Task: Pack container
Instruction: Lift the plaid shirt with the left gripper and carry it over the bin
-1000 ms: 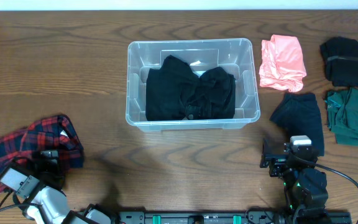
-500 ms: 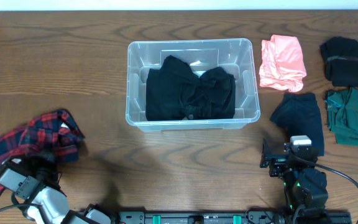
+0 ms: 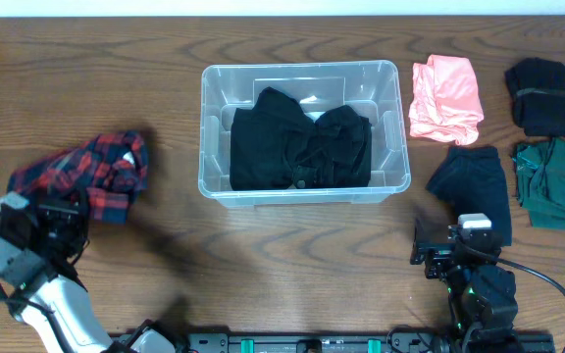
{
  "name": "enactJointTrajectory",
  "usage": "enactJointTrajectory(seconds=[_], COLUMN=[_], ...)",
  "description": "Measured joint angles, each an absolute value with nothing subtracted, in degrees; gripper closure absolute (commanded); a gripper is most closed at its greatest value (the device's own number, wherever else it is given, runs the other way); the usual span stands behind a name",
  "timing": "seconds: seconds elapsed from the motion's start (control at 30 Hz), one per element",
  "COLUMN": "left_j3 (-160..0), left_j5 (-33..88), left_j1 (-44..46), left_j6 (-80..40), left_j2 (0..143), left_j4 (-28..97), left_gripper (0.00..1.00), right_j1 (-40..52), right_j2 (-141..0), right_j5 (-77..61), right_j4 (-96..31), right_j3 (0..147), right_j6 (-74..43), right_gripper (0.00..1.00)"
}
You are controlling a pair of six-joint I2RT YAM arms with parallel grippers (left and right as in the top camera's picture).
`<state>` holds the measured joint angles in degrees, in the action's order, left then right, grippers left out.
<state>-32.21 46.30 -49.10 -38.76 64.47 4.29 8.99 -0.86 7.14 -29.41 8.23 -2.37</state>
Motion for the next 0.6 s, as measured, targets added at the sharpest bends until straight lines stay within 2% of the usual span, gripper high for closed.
enactJointTrajectory(seconds=[0.4, 0.6], left_j3=[-54.7, -62.3], left_j5=[49.0, 49.2], left_j1=[-32.8, -23.6], left_j6=[-30.1, -27.5], left_j2=[64.6, 64.6], left_j4=[21.7, 24.9], left_gripper=[0.94, 0.94], right_j1=[9.0, 9.0], right_j2=[-0.9, -0.9], right_j5=[7.1, 7.1], right_j4=[-29.4, -29.4], right_j3=[8.2, 8.2], right_j6=[-2.3, -2.4], right_gripper=[0.01, 0.01])
